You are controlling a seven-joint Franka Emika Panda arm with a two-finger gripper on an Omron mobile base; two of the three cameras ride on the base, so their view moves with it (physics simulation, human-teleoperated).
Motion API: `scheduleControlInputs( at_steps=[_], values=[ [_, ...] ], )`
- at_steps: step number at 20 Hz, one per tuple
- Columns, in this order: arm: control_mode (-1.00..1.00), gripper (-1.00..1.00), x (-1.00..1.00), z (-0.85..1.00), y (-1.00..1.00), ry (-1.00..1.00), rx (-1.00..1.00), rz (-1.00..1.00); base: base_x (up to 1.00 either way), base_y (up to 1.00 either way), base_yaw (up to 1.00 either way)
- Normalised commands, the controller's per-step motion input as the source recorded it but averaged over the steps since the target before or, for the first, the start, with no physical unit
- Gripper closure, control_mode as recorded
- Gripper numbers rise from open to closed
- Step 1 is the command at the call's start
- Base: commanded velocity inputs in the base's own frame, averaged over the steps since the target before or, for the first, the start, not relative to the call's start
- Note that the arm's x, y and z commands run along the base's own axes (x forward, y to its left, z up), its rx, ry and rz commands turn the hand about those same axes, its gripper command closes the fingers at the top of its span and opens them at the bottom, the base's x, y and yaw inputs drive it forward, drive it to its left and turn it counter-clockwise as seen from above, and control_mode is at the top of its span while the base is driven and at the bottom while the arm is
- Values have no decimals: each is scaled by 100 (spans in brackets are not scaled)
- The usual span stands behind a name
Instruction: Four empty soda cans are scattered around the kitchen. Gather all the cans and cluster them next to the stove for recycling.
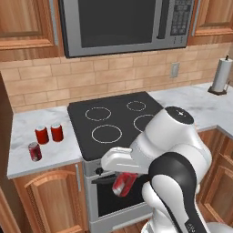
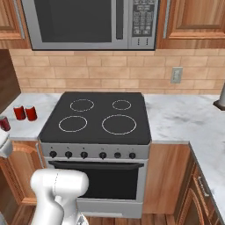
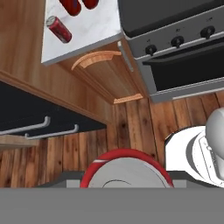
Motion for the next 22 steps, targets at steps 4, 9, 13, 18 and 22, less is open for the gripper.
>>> scheduleControlInputs(
  at_steps=[4,9,13,18,22],
  values=[
    [100,100,0,0,0,0,0,0,25,-6,12],
    [100,100,0,0,0,0,0,0,25,0,12],
    [100,100,0,0,0,0,0,0,31,-1,12],
    [-100,100,16,0,-3,-4,0,7,13,-2,5],
    [-100,100,20,0,-5,-7,0,12,0,0,0]
  ],
)
